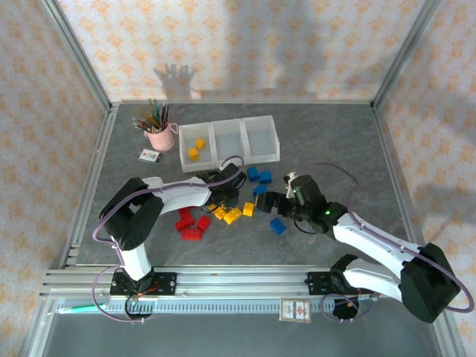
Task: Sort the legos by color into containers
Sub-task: Pick up the lego from the center of the table, then place the lego in the container.
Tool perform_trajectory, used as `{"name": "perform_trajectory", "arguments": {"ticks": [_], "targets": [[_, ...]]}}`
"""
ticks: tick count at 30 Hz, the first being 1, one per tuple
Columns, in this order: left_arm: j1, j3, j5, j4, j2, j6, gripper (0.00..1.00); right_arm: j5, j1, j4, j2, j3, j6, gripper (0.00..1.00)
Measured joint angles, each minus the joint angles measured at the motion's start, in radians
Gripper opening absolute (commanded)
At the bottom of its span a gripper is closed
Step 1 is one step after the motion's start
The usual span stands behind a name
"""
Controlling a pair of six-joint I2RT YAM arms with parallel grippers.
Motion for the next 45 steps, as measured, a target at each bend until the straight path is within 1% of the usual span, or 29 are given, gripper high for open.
{"name": "perform_trajectory", "arguments": {"ticks": [7,10,13,18,23,27,29,33,42,44,45], "targets": [[0.004,0.003,-0.003,0.000,-0.001,-0.002,0.35,0.006,0.000,-0.011,0.000,0.021,-0.002,1.00],[0.014,0.003,-0.005,0.000,-0.014,-0.004,0.33,0.007,-0.002,-0.023,0.001,0.050,-0.009,1.00],[0.028,0.003,-0.008,0.000,-0.058,-0.008,0.33,0.007,-0.004,-0.031,0.019,0.091,-0.020,1.00],[0.058,0.003,-0.014,0.002,-0.173,-0.024,0.33,0.006,-0.003,-0.029,0.074,0.157,-0.027,1.00],[0.127,0.009,-0.037,0.005,-0.259,-0.048,0.32,0.006,0.005,-0.022,0.159,0.216,-0.027,1.00],[0.203,0.035,-0.056,0.016,-0.272,-0.067,0.31,0.006,0.026,-0.006,0.223,0.265,-0.027,1.00],[0.246,0.064,-0.065,0.019,-0.264,-0.080,0.31,0.007,0.032,0.012,0.249,0.287,-0.026,1.00],[0.303,0.138,-0.103,0.035,-0.225,-0.103,0.31,0.026,0.032,0.038,0.290,0.322,-0.025,1.00],[0.360,0.293,-0.140,0.072,-0.029,-0.132,0.31,0.078,0.032,0.063,0.326,0.335,-0.018,1.00],[0.370,0.330,-0.143,0.072,0.028,-0.132,0.33,0.082,0.032,0.065,0.333,0.337,-0.019,1.00],[0.373,0.350,-0.146,0.072,0.056,-0.131,0.35,0.085,0.032,0.065,0.335,0.338,-0.019,1.00]]}}
